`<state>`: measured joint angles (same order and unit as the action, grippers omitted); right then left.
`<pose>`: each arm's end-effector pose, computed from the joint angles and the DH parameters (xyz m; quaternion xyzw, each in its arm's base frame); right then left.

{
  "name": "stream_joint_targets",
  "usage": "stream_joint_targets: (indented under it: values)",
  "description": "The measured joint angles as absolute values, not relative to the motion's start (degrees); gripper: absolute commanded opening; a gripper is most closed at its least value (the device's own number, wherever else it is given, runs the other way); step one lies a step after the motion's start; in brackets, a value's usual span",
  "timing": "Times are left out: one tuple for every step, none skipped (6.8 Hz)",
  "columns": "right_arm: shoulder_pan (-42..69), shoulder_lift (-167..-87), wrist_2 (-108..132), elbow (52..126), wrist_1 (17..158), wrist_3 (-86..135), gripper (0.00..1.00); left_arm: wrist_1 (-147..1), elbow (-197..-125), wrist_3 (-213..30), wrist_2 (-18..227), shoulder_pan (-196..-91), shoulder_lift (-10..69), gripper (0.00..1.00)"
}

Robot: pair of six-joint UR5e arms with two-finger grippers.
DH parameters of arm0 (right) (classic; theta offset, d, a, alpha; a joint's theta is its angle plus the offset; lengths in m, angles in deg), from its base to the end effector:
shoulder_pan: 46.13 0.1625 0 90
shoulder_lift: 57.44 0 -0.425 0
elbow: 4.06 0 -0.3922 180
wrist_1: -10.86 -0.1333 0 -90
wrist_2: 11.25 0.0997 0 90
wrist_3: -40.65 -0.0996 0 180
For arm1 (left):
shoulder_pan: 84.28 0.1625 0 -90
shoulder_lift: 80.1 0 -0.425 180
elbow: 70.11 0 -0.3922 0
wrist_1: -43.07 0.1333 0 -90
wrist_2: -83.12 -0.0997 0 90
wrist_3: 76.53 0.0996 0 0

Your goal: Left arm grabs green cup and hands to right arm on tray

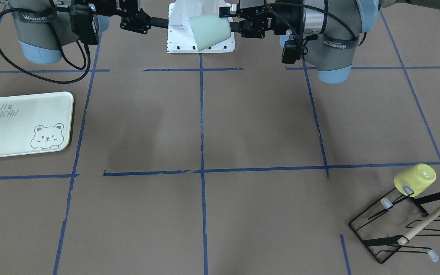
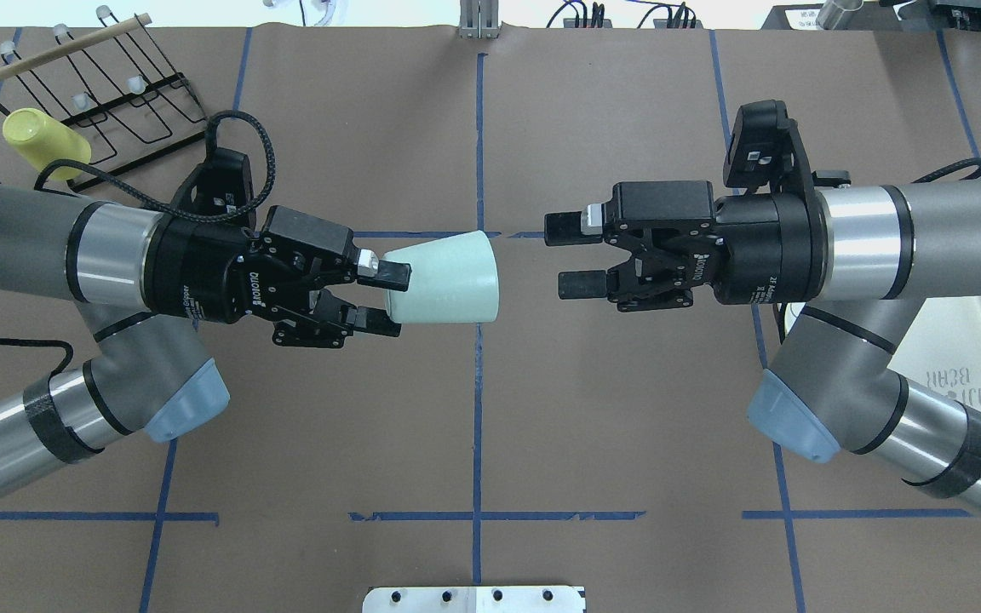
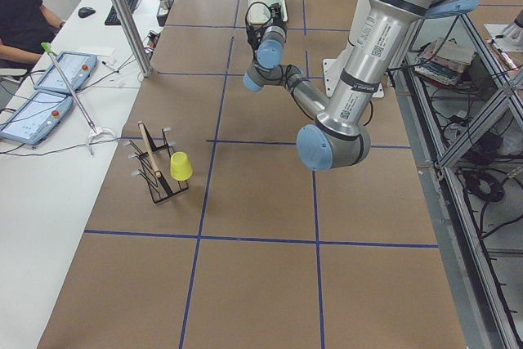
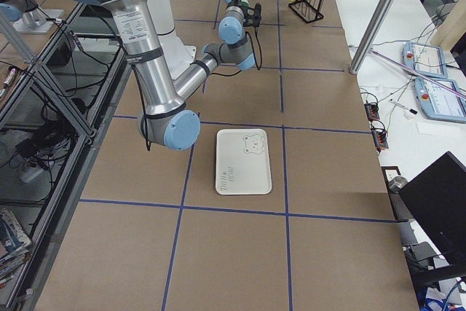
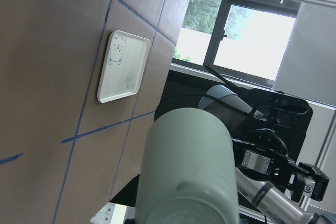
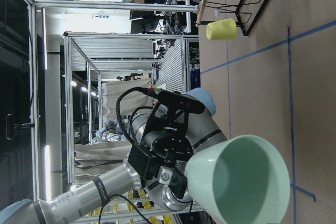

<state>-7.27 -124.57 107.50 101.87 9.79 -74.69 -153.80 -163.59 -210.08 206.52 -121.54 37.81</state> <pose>-0.3155 -0.3639 0.1758 -0.0012 -0.8837 0.0276 0.4671 0.3621 -0.3741 0.2054 -0.1513 0.8880 -0.0167 0.4339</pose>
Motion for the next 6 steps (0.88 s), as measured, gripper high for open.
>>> stream_joint_targets:
  values:
    - [-8.0, -124.2, 107.4, 101.9, 9.4, -75.0, 0.98, -156.0, -163.3, -210.9, 205.1, -120.4, 37.8, 0.0]
    - [-8.9, -123.8, 107.2, 101.9, 9.2, -75.1, 0.98, -157.8, -163.2, -211.3, 203.5, -119.2, 37.9, 0.0]
    - [-9.7, -123.4, 106.9, 101.9, 9.1, -75.1, 0.98, -158.7, -163.1, -211.7, 202.7, -118.4, 38.1, 0.0]
    - [-10.2, -123.2, 106.8, 101.9, 9.0, -75.0, 0.98, -159.0, -163.1, -212.3, 202.4, -118.0, 38.4, 0.0]
    - [-10.3, -123.1, 106.8, 101.9, 8.9, -75.0, 0.98, -159.1, -163.2, -212.8, 202.4, -117.3, 38.5, 0.0]
    - [-10.4, -123.0, 106.8, 101.9, 8.8, -75.0, 0.98, -159.1, -163.2, -213.1, 202.4, -116.5, 38.7, 0.0]
